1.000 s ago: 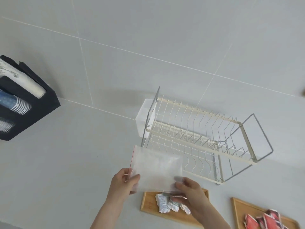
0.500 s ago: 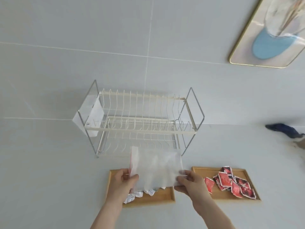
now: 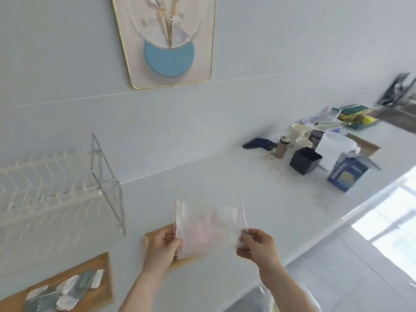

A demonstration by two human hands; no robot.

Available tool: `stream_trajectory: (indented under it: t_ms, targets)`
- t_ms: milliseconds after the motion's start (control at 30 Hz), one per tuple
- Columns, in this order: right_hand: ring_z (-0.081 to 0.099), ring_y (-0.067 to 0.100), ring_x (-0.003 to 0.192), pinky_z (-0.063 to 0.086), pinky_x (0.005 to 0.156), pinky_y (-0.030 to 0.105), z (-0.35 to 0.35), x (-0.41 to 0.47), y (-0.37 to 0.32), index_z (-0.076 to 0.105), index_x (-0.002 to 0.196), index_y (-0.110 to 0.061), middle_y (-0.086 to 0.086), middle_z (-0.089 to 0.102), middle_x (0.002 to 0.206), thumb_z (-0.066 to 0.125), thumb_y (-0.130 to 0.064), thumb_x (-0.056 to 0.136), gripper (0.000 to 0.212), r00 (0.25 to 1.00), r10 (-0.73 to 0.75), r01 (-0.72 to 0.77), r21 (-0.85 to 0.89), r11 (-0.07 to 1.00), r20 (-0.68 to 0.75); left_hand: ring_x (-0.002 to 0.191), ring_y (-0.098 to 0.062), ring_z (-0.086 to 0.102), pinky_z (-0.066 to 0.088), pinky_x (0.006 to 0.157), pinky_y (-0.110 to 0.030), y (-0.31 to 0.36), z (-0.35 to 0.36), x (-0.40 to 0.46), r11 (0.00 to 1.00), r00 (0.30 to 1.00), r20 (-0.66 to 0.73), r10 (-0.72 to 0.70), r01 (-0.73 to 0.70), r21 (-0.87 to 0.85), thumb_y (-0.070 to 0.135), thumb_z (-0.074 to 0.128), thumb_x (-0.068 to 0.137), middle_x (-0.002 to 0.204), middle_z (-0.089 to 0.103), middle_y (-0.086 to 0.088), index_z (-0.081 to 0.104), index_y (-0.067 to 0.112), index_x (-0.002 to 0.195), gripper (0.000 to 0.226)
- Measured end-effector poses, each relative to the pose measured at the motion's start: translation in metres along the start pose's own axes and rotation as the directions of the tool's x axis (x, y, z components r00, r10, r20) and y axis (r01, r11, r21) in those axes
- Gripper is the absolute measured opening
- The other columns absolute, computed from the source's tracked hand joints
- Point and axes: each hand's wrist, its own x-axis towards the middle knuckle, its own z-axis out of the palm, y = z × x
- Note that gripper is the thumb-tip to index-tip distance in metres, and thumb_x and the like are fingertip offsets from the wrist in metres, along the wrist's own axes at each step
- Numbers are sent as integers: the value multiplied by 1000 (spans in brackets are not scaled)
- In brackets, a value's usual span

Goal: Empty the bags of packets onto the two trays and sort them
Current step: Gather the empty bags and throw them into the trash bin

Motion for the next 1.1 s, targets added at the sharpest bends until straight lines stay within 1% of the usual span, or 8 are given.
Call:
stream_trajectory:
  t_ms: [67, 167, 267, 467, 700, 900, 967, 1100]
  targets:
    - [72, 22, 60, 62, 84, 48, -58, 9, 1, 70, 99, -5, 7, 72, 74, 64, -6, 93, 9, 997, 3, 1, 44, 999, -83, 70, -26, 62, 49, 63, -35, 3, 58, 3, 999, 998, 59, 14, -17, 48, 10, 66, 66, 86, 70, -33, 70, 6, 94, 28]
    - [69, 26, 69, 63, 70, 40, -138, 10, 13, 71, 99, -6, 11, 72, 82, 65, -9, 94, 9, 973, 30, -6, 104, 995, -231, 66, -24, 56, 45, 54, -29, 3, 140, -1, 989, 983, 178, 34, -58, 135, -5, 65, 82, 74, 66, -20, 67, 2, 99, 19]
    - [68, 27, 67, 61, 72, 46, -214, 0, 37, 72, 97, -11, 12, 73, 81, 64, -12, 94, 8, 925, 117, -61, 161, 985, -361, 64, -23, 53, 46, 58, -33, -4, 219, -11, 978, 948, 318, 10, -75, 194, -5, 65, 86, 71, 63, -14, 66, 5, 100, 18]
    - [67, 25, 66, 57, 58, 34, -305, -35, 106, 71, 98, -10, 13, 72, 83, 61, -8, 96, 10, 800, 296, -173, 271, 947, -523, 64, -22, 56, 51, 63, -34, -41, 323, -31, 930, 853, 514, -92, -111, 351, 2, 68, 87, 79, 66, -9, 69, 11, 100, 16]
    - [64, 24, 66, 57, 59, 33, -324, -57, 185, 69, 98, -8, 12, 70, 85, 60, -8, 97, 9, 643, 503, -302, 412, 860, -578, 66, -22, 59, 52, 66, -37, -118, 371, -32, 843, 813, 527, -250, -85, 531, 12, 73, 86, 89, 70, -9, 61, 18, 96, 17]
    - [65, 24, 71, 61, 71, 40, -314, -36, 241, 67, 100, -9, 15, 71, 91, 59, -11, 99, 9, 544, 610, -396, 464, 792, -577, 58, -21, 47, 41, 63, -36, -195, 376, -1, 720, 815, 474, -334, -104, 686, 19, 76, 80, 65, 61, -12, 41, 31, 55, 44]
    - [65, 23, 71, 60, 69, 38, -309, -24, 259, 67, 100, -9, 15, 70, 91, 59, -10, 99, 9, 519, 634, -421, 474, 773, -574, 57, -21, 50, 41, 61, -35, -221, 376, 12, 676, 822, 443, -357, -100, 730, 22, 75, 81, 69, 65, -16, 40, 29, 54, 44]
    - [64, 21, 69, 59, 66, 34, -301, 7, 296, 67, 101, -9, 10, 67, 87, 58, -10, 99, 9, 475, 668, -460, 485, 744, -573, 64, -21, 59, 44, 62, -33, -273, 378, 40, 616, 837, 402, -371, -102, 781, 27, 74, 83, 69, 68, -1, 48, 25, 64, 32]
